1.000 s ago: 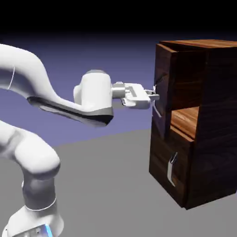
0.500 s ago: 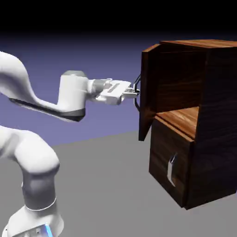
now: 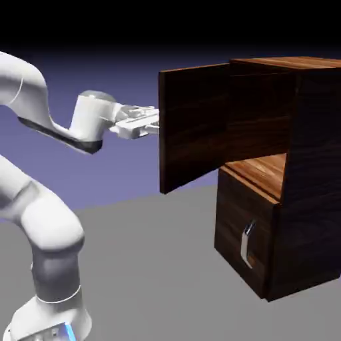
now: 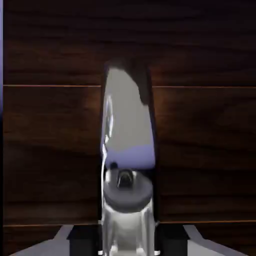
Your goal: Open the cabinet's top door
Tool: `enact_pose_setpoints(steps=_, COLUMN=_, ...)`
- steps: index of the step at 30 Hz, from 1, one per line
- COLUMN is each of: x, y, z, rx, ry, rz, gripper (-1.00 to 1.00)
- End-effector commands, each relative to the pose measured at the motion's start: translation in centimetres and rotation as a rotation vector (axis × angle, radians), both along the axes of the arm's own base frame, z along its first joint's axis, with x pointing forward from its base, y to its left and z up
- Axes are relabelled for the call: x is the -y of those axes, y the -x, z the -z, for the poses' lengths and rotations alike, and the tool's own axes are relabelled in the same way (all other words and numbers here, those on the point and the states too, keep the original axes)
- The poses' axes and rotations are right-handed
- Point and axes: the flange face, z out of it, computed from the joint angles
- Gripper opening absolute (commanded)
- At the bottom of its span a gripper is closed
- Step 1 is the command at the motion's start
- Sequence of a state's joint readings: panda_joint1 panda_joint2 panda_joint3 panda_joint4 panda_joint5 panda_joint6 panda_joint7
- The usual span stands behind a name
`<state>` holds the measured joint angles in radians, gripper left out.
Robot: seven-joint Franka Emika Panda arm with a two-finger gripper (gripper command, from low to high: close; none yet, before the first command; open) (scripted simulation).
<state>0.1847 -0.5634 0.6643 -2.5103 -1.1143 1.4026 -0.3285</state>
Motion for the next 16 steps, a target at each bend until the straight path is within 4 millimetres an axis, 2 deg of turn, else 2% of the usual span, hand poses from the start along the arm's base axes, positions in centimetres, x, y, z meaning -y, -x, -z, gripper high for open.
enact_pose_setpoints(steps=1, x=-0.7, y=-0.1, z=0.0, rx=0.000, ry=0.001, rz=0.027, gripper=-1.00)
enact_pose_setpoints(steps=9, x=-5.7, y=-1.7, z=0.0, rx=-0.001, ry=0.000, rz=0.226, gripper=-1.00)
enact_pose_setpoints(steps=16, x=-8.5, y=-3.0, z=0.0, rx=-0.001, ry=0.000, rz=0.342, gripper=-1.00)
